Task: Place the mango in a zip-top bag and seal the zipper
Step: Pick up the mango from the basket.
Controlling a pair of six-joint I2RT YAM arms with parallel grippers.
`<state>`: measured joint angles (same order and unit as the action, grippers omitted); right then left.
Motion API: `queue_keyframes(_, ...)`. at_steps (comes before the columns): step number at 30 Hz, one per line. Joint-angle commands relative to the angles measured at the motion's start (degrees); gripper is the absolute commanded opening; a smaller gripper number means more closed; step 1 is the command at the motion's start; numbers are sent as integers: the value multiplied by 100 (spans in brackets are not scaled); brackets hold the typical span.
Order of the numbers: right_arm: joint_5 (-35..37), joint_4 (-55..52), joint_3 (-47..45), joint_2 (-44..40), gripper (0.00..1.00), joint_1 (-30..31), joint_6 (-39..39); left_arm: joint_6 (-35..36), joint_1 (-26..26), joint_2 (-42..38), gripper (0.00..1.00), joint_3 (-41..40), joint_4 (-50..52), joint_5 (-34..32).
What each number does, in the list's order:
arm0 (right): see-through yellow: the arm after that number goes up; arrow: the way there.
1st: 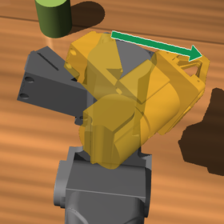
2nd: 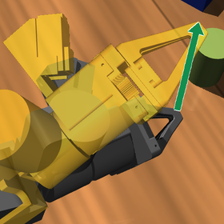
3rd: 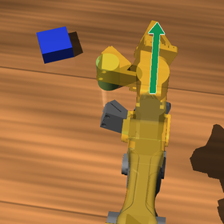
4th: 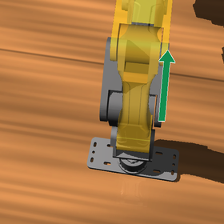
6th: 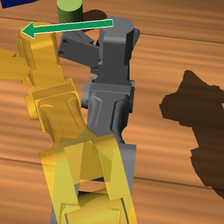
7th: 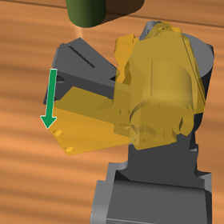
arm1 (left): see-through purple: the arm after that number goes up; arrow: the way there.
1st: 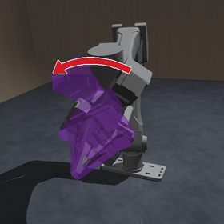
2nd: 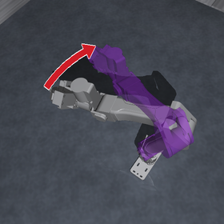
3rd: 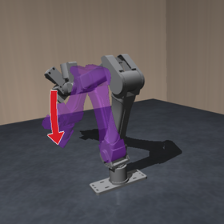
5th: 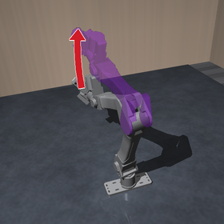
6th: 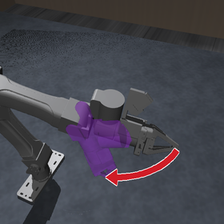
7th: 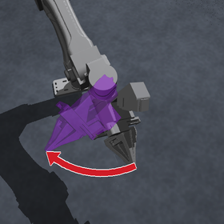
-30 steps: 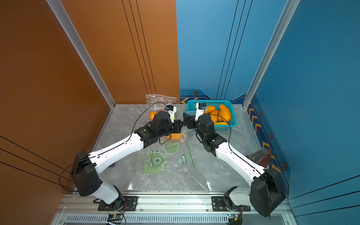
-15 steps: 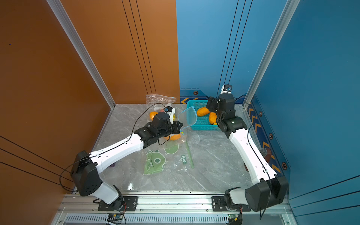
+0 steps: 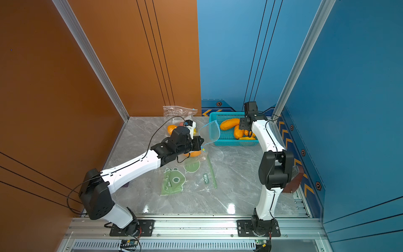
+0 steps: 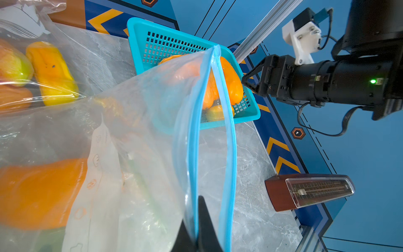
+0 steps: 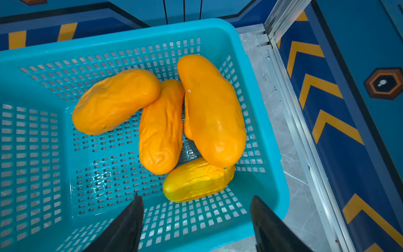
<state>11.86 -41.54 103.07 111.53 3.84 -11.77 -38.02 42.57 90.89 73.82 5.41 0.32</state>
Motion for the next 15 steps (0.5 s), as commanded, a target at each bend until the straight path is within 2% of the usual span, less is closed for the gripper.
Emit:
queue_keyframes(1,251,-548,383,222,79,17,216,4,-80,-78,0,-128,-75,39)
queue_keyframes(8,974,-552,994,1002,83,-5,548,-33,-96,-89,0,-245,-146,56)
queue_keyframes(15,1174,-573,1950,1916,93,-36,1001,-45,-108,-24,0,-185,-163,169)
